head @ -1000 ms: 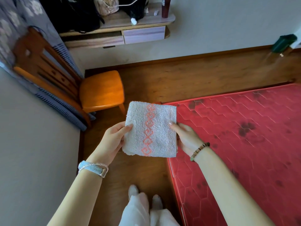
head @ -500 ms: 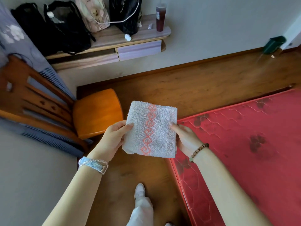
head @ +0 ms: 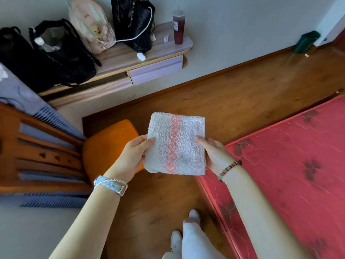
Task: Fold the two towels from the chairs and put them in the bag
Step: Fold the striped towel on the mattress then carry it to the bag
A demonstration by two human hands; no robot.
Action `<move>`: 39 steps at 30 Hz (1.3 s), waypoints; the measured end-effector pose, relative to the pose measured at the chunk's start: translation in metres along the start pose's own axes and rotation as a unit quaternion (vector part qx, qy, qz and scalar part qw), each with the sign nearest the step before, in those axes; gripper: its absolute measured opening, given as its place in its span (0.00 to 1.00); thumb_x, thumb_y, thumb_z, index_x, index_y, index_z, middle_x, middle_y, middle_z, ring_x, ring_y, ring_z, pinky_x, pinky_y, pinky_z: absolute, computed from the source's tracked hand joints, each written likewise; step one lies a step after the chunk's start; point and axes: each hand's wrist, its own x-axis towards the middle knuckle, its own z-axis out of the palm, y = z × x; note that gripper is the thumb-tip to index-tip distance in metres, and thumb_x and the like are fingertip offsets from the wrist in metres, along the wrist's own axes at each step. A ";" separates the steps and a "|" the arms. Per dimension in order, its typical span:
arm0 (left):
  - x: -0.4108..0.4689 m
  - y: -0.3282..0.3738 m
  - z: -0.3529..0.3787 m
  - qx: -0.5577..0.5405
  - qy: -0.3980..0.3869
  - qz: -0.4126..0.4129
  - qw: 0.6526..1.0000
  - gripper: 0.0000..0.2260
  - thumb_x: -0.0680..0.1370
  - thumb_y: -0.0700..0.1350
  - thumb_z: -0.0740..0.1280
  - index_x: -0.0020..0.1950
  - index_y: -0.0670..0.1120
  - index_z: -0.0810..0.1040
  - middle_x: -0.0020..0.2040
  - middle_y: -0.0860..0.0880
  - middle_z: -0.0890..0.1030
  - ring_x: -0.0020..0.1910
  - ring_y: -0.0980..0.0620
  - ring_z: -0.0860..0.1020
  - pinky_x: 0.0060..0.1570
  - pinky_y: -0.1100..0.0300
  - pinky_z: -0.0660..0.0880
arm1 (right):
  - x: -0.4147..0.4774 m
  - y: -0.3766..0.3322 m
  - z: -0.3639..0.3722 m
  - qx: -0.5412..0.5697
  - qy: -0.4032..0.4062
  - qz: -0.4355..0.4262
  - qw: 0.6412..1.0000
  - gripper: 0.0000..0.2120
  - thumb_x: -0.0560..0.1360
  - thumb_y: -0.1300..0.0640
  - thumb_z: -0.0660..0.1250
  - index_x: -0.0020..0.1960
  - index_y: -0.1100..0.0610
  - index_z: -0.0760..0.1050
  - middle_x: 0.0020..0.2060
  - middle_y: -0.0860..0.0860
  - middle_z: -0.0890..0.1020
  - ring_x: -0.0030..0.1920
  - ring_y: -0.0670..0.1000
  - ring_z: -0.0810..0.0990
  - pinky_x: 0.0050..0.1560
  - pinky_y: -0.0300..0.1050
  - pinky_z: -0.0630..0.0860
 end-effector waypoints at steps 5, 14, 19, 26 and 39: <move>0.048 0.020 0.001 0.001 -0.011 -0.009 1.000 0.12 0.81 0.46 0.66 0.62 0.43 0.78 0.58 0.46 0.84 0.56 0.48 0.84 0.54 0.53 0.80 | 0.041 -0.017 0.003 0.008 0.018 -0.001 1.000 0.16 0.77 0.54 0.68 0.62 0.60 0.77 0.56 0.57 0.84 0.57 0.56 0.83 0.65 0.60 0.74; 0.150 0.073 0.018 0.015 -0.037 -0.013 0.999 0.13 0.80 0.45 0.67 0.63 0.42 0.78 0.56 0.47 0.85 0.54 0.49 0.85 0.53 0.53 0.81 | 0.129 -0.071 -0.005 -0.007 0.039 -0.005 0.999 0.17 0.75 0.51 0.70 0.60 0.57 0.78 0.57 0.56 0.82 0.59 0.57 0.81 0.66 0.59 0.73; 0.200 0.103 0.034 0.019 -0.044 -0.011 0.999 0.14 0.80 0.45 0.68 0.63 0.42 0.77 0.58 0.45 0.84 0.57 0.46 0.84 0.61 0.46 0.78 | 0.169 -0.108 -0.012 0.009 0.052 0.001 0.999 0.17 0.76 0.52 0.69 0.62 0.59 0.77 0.57 0.56 0.83 0.58 0.56 0.81 0.66 0.58 0.74; 0.253 0.134 0.059 0.042 -0.085 -0.008 0.995 0.16 0.78 0.47 0.71 0.64 0.43 0.76 0.58 0.47 0.84 0.56 0.48 0.84 0.59 0.48 0.80 | 0.202 -0.148 -0.023 0.040 0.056 -0.007 0.998 0.14 0.78 0.54 0.66 0.61 0.59 0.77 0.56 0.54 0.84 0.57 0.53 0.82 0.61 0.53 0.76; 0.374 0.189 0.142 0.102 -0.203 -0.017 0.974 0.19 0.76 0.48 0.73 0.65 0.45 0.76 0.59 0.47 0.84 0.57 0.46 0.83 0.61 0.45 0.79 | 0.266 -0.201 -0.072 0.097 0.186 -0.052 0.976 0.15 0.80 0.56 0.63 0.64 0.61 0.75 0.58 0.53 0.82 0.60 0.54 0.80 0.64 0.55 0.74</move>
